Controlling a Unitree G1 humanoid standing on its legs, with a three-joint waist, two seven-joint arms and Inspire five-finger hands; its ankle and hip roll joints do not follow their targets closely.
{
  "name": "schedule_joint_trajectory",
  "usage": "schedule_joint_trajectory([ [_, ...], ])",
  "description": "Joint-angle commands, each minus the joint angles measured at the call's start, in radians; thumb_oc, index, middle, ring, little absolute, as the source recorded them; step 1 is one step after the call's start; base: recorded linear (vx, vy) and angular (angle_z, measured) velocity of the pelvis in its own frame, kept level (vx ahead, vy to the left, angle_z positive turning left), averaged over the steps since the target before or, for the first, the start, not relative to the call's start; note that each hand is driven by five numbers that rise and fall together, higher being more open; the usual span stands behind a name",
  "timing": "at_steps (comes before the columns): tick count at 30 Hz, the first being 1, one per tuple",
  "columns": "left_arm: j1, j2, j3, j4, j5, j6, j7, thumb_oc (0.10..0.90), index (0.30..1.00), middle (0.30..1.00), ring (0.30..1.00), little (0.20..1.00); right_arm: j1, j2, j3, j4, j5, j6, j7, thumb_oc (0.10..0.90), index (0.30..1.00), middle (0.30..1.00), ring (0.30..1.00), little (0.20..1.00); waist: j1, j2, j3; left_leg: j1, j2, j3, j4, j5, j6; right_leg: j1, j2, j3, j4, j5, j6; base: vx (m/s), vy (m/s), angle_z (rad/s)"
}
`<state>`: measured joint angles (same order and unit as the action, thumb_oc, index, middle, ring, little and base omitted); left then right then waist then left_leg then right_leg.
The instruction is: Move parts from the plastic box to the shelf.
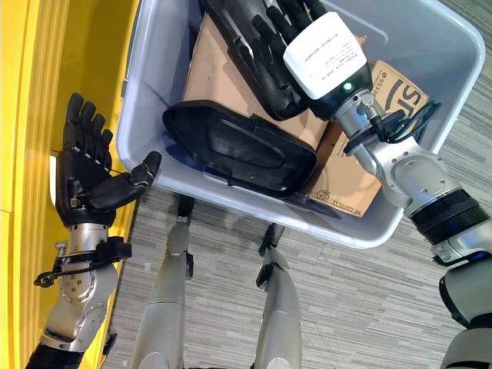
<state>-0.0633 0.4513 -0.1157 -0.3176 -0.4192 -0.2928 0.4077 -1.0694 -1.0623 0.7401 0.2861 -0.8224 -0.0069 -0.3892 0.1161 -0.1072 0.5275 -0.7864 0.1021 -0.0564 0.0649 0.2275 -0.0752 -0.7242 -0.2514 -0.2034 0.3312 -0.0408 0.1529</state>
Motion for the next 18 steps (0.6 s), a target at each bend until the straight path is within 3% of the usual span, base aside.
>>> schedule_joint_trajectory([
  [1, -0.012, 0.005, 0.038, -0.181, 0.043, -0.131, 0.013, 0.9, 1.0, 1.0, 1.0, 1.0, -0.051, -0.034, -0.008, 0.006, 0.001, 0.016, -0.05, 0.9, 1.0, 1.0, 1.0, 1.0, -0.017, 0.039, -0.007, 0.049, 0.023, 0.015, 0.082, -0.164, -0.02, 0.087, 0.037, 0.012, -0.106, 0.039, -0.005, 0.0, 0.0, 0.0],
  [7, -0.002, 0.004, 0.054, -0.184, 0.047, -0.128, 0.018, 0.9, 1.0, 1.0, 1.0, 1.0, -0.018, -0.05, -0.041, -0.042, -0.01, 0.014, -0.047, 0.9, 1.0, 1.0, 1.0, 1.0, -0.025, 0.037, -0.007, 0.047, 0.024, 0.016, 0.084, -0.165, -0.02, 0.086, 0.038, 0.012, -0.104, 0.038, -0.005, 0.0, 0.0, 0.0],
  [18, 0.011, 0.002, 0.082, -0.201, 0.061, -0.119, 0.022, 0.9, 1.0, 1.0, 1.0, 1.0, 0.095, -0.121, -0.211, -0.319, -0.041, -0.028, -0.055, 0.9, 1.0, 1.0, 1.0, 1.0, -0.042, 0.026, -0.007, 0.071, 0.026, 0.026, 0.08, -0.17, -0.021, 0.104, 0.038, 0.012, -0.107, 0.037, -0.003, 0.0, 0.0, 0.0],
])
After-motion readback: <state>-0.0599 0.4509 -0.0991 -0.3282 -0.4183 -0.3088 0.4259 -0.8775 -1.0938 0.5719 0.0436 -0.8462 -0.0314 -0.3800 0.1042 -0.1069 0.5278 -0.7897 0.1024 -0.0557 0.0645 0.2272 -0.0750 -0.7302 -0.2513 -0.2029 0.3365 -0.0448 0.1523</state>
